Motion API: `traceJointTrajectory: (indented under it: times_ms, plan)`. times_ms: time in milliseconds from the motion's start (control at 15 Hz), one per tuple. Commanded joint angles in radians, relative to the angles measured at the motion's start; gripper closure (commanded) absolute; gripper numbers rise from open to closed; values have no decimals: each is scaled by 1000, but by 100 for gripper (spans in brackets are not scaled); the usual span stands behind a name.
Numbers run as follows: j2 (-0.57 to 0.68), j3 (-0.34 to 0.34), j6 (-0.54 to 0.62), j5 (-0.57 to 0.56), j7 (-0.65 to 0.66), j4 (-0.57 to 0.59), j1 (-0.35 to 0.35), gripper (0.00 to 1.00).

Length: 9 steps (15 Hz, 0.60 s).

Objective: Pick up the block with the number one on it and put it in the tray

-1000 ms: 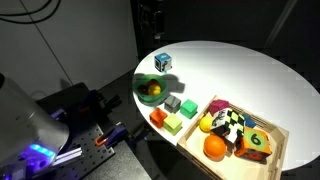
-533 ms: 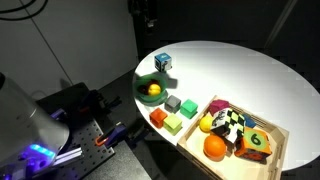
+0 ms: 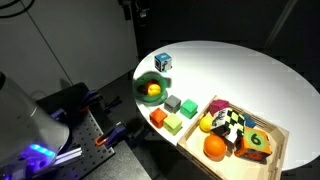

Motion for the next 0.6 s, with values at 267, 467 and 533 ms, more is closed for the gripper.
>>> traceJointTrajectory:
  times_ms: [267,467,533]
  plan:
    - [-102,12,-125,39,-18,-17,24,0]
    - [-129,18,-92,52,-8,-34,25,0]
    - [-85,20,-110,37,-14,-4,17,0]
